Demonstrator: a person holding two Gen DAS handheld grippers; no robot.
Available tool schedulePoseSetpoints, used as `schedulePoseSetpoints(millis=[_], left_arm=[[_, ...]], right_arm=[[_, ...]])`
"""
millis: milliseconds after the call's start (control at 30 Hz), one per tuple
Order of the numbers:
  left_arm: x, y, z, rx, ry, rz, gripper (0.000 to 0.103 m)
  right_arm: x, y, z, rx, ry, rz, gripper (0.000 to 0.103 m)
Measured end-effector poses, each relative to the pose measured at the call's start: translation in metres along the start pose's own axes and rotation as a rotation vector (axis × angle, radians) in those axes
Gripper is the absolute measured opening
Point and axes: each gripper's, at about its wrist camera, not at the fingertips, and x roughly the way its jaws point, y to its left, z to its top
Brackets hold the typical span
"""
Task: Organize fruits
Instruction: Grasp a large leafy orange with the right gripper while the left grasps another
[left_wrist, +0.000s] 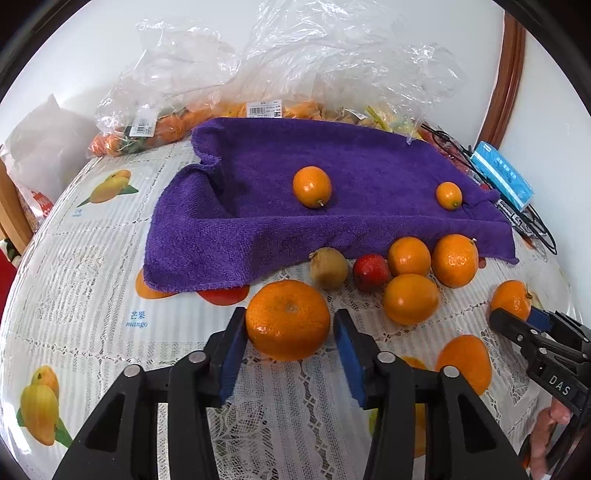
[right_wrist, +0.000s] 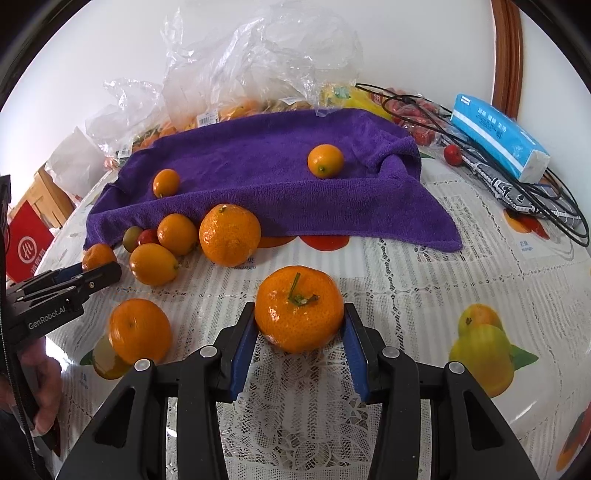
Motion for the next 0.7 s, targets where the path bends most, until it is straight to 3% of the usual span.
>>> schedulePoseSetpoints(millis=[367, 467, 700], left_arm=[[0.001, -0.003, 0.000, 0.017, 0.002, 0.012, 0.048], [-0.001, 0.002, 0.000, -0.005, -0.007, 0.010, 0.040], [-0.012, 0.004, -0.002, -0.007, -0.058, -0.041, 0.040]], right_arm=[[0.002, 0.005, 0.001, -0.031, 0.009, -0.031, 0.047], [0.002, 0.005, 0.001, -0.031, 0.008, -0.030, 0.047], [0.000, 0.002, 0.001, -0.014, 0.000, -0.019, 0.044]])
